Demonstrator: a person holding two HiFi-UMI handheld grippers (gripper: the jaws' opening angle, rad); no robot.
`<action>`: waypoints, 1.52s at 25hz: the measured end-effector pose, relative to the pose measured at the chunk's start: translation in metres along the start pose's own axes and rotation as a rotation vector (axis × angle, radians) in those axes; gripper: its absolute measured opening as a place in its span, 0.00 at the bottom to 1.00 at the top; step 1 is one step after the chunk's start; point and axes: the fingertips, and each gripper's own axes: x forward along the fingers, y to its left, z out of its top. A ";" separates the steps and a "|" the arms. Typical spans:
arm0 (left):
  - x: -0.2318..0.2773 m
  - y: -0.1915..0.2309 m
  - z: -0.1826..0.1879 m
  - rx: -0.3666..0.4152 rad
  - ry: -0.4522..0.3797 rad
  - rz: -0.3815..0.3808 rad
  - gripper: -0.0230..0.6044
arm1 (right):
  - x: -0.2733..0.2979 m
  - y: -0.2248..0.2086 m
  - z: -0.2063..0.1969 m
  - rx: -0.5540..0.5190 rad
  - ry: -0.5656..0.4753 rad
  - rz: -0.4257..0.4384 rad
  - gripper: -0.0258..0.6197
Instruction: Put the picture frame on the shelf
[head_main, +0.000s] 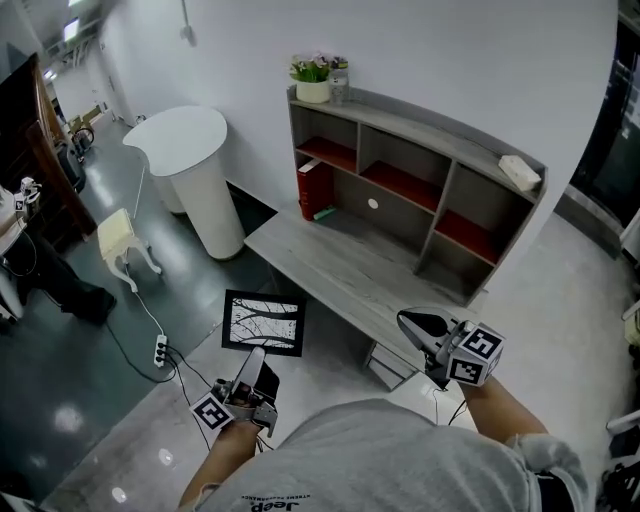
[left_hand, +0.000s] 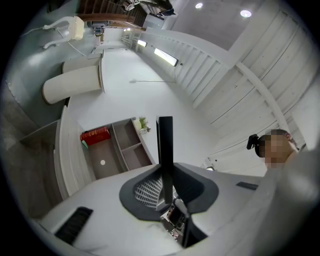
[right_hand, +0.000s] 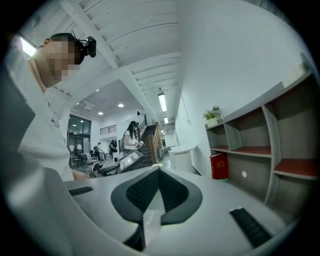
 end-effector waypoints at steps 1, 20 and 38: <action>0.000 0.008 0.012 -0.002 0.002 0.002 0.16 | 0.014 -0.003 0.001 0.004 -0.002 -0.004 0.04; 0.069 0.105 0.111 -0.009 0.059 0.047 0.16 | 0.165 -0.089 0.004 0.069 0.015 0.045 0.04; 0.268 0.216 0.107 0.026 0.103 0.108 0.16 | 0.225 -0.271 0.021 0.033 -0.023 0.100 0.04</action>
